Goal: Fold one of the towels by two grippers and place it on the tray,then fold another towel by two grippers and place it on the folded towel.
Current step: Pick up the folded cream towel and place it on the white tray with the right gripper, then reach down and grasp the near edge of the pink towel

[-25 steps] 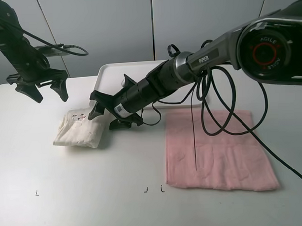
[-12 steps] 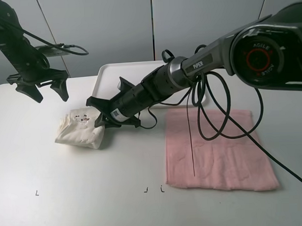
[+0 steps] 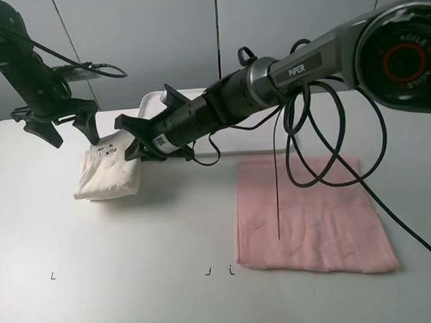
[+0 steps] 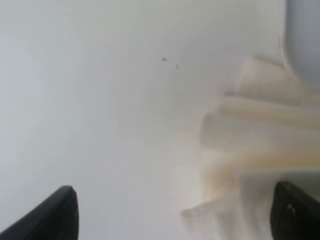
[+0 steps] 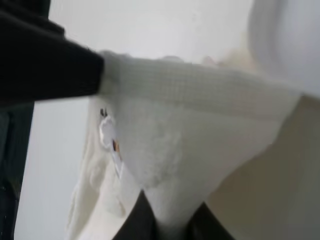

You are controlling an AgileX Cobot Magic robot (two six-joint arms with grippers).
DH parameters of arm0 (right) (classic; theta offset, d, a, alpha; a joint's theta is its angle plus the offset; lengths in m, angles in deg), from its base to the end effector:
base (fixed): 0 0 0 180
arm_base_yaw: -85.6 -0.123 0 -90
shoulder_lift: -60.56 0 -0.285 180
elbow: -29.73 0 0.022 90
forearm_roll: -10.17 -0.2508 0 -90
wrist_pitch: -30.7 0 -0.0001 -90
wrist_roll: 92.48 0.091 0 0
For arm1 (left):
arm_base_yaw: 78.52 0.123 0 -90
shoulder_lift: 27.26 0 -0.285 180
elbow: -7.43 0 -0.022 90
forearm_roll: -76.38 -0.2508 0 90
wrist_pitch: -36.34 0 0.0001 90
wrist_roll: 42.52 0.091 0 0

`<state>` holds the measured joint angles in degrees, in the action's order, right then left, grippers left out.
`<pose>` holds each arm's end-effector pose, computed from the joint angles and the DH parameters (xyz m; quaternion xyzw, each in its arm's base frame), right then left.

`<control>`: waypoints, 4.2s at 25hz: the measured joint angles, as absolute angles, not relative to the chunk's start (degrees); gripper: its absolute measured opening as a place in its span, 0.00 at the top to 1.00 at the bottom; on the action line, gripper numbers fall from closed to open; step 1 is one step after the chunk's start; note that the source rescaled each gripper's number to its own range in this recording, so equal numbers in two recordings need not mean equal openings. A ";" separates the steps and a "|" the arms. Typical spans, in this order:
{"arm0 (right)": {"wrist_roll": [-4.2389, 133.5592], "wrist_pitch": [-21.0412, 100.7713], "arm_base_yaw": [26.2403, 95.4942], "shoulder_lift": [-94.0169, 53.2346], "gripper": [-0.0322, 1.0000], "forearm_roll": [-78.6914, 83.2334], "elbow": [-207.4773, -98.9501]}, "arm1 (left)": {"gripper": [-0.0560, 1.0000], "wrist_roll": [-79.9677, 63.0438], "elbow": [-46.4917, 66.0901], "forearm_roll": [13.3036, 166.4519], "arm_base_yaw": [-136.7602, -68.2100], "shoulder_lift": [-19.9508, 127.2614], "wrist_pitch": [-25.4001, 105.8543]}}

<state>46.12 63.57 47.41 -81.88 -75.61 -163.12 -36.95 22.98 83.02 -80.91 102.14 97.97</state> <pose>0.3544 0.3416 0.1024 -0.0727 0.8819 0.4489 0.1243 0.4257 -0.0270 0.1717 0.0438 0.9969 -0.0509 0.0408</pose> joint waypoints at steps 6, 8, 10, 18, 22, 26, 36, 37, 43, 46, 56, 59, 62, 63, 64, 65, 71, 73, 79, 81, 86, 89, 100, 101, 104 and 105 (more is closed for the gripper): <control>46.74 60.46 53.66 -79.83 0.91 -74.59 -163.12 | 0.01 -36.61 22.98 84.08 -80.91 102.14 98.47; 47.13 59.13 55.61 -79.83 0.91 -74.59 -163.12 | 0.01 -36.61 22.98 84.08 -80.91 102.14 98.72; 47.34 56.84 57.38 -79.93 0.91 -74.44 -163.12 | 0.01 -36.61 22.98 84.19 -80.91 102.27 98.85; 47.51 44.78 60.48 -79.93 0.91 -74.44 -163.12 | 0.01 -36.50 22.98 84.30 -80.91 102.44 98.85; 47.51 42.57 60.48 -80.03 0.91 -74.44 -163.12 | 0.01 -36.50 22.98 84.30 -80.91 102.44 98.85; 47.61 42.61 60.48 -80.25 0.82 -74.44 -163.12 | 0.01 -36.50 22.98 84.30 -80.91 102.44 98.94; 47.61 41.10 60.48 -80.09 0.00 -69.17 -163.07 | 0.01 -36.28 22.98 84.30 -80.91 102.44 99.37; 47.61 41.10 60.48 -79.53 0.00 -67.27 -163.07 | 0.01 -36.17 22.98 84.30 -80.91 102.44 99.45; 48.13 42.55 61.97 -74.10 0.00 -57.37 -163.07 | 0.01 -36.17 22.98 84.30 -80.91 102.44 100.86; 51.35 46.45 64.45 -71.03 0.00 -51.91 -163.07 | 0.01 -35.16 22.98 84.35 -80.91 102.44 101.26; 76.83 69.47 72.01 -64.95 0.00 -11.33 -162.76 | 0.01 -31.60 22.98 88.47 -82.30 102.33 101.62; 78.90 72.02 72.01 -62.16 0.00 -5.35 -160.91 | 0.01 -30.97 22.98 88.47 -84.75 102.33 100.79; 79.41 72.14 72.01 -57.19 0.00 -1.99 -156.28 | 0.01 -29.99 22.98 88.56 -87.29 102.33 100.46; 79.41 71.83 72.01 -55.48 0.00 -1.33 -154.02 | 0.01 -29.56 22.98 88.67 -88.15 102.33 100.46; 79.41 71.73 72.01 -53.29 0.00 -0.84 -151.43 | 0.01 -29.45 22.98 88.60 -88.77 102.33 100.37; 79.51 71.36 72.01 -51.01 0.00 -0.62 -149.11 | 0.01 -29.31 22.98 88.70 -89.46 102.33 100.37; 79.37 70.49 72.10 -34.85 0.00 1.22 -132.31 | 0.01 -28.12 22.98 88.61 -94.69 102.33 100.37; 79.25 71.30 72.36 -29.11 0.00 2.93 -128.61 | 0.01 -27.17 22.98 88.61 -97.51 102.33 100.37; 76.50 82.31 72.35 -19.05 0.00 7.51 -124.23 | 0.01 -21.00 22.98 88.70 -104.34 102.33 100.33; 73.03 86.93 72.35 -18.16 0.00 8.27 -123.69 | 0.01 -17.96 22.98 88.70 -106.06 102.33 100.33; 59.19 94.24 72.35 -18.06 0.00 8.27 -123.56 | 0.01 -10.75 22.98 88.58 -109.12 102.33 100.55; 47.69 95.83 72.35 -18.06 0.00 8.59 -123.56 | 0.01 -6.82 22.98 88.37 -110.84 102.33 101.64; 26.79 94.56 72.35 -18.01 0.00 9.69 -119.45 | 0.01 -1.04 22.60 88.22 -115.25 102.33 103.04; 25.75 93.68 72.35 -18.01 0.00 9.69 -118.28 | 0.01 -1.04 22.48 88.22 -115.56 102.33 102.91; 23.39 91.16 72.35 -18.01 0.00 9.69 -114.99 | 0.01 -1.04 22.35 88.22 -116.91 102.22 101.79; 22.75 90.16 72.35 -18.01 0.00 9.69 -113.88 | 0.01 -1.04 22.35 88.22 -117.71 102.11 101.44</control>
